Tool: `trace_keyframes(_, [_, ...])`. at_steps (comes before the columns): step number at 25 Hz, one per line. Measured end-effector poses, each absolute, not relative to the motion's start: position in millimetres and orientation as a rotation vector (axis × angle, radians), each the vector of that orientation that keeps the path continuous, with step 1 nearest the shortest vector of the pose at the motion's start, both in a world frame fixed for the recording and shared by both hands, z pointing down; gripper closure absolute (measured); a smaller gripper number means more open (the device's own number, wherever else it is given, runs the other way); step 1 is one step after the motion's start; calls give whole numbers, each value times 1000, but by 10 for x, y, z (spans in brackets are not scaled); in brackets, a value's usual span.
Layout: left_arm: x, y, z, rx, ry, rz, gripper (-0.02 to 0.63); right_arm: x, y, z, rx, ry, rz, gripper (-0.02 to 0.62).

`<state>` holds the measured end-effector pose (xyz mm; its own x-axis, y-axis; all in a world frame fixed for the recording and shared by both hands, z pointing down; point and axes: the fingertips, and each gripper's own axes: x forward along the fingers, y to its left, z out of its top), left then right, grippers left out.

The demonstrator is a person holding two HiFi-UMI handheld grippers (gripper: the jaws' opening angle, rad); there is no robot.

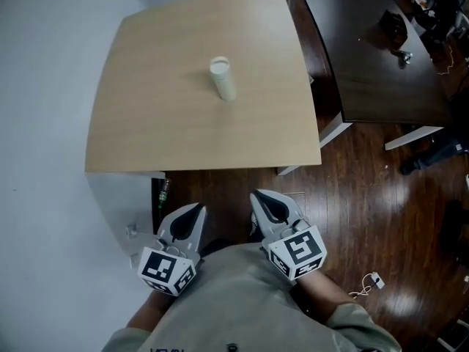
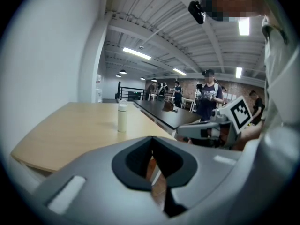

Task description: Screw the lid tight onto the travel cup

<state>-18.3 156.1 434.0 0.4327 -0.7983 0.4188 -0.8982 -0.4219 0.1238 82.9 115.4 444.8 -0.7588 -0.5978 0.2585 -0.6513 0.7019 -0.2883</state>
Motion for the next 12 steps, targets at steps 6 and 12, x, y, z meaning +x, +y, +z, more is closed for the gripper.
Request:
trace_keyframes(6, [-74,1248,4309,2423,-1374,469,604,869,985,4430,1108,-2762,591,597])
trace_keyframes(12, [-137,882,4350,2460,-1270,429,604,846,762,4391,1236,-2701,569,597])
